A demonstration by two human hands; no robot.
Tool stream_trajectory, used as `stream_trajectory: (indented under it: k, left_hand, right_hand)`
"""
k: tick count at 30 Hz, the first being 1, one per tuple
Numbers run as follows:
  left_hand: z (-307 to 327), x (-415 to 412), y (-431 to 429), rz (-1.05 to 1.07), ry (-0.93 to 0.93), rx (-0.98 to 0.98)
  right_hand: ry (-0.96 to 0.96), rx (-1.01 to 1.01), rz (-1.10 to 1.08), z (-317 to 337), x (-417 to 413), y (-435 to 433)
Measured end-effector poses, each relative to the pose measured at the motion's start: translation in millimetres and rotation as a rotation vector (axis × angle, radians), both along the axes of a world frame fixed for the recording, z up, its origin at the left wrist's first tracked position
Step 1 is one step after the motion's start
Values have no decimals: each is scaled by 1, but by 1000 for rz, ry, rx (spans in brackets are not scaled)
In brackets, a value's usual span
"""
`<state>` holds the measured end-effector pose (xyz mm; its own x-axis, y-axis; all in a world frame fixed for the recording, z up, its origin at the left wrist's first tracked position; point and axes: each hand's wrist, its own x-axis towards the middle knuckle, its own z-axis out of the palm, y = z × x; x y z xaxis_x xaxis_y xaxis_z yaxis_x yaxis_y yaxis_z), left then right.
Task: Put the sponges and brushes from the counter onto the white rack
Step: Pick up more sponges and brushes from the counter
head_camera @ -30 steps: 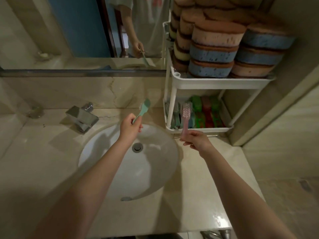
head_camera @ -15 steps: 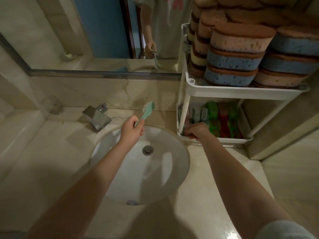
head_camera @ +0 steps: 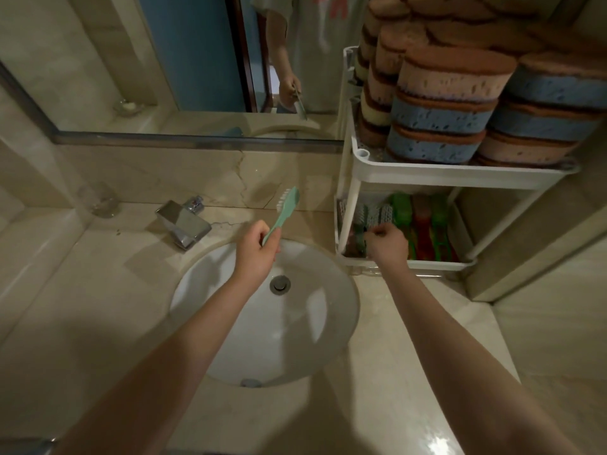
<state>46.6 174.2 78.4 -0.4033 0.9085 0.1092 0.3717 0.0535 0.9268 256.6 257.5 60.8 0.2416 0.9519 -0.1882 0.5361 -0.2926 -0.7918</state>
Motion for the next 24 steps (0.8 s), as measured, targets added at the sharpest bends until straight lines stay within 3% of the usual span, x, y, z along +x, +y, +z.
stream_trajectory:
  k: [2,5,8,11,16,21,24]
  left_hand:
    - [1,1,-5,10,97,79]
    - [12,4,-15,-45,396,225]
    - [16,6,-22,-202,832,433]
    - [7,10,-29,-312,1049,576]
    - [1,29,-33,-435,1104,566]
    - [1,46,-20,-618,972,146]
    - [15,55,0,-565,730,-49]
  right_hand:
    - [129,44,8,13,-2,-14]
    - [359,-14,285,38,-13,-39]
    - [427,-18,447,58,-29,-54]
    - [480,13,443,65,-41,-61]
    - [538,22,373,58,-26,-69]
    - [606,14,170,46,10,-61]
    - [572,-58,59,34,31,-43]
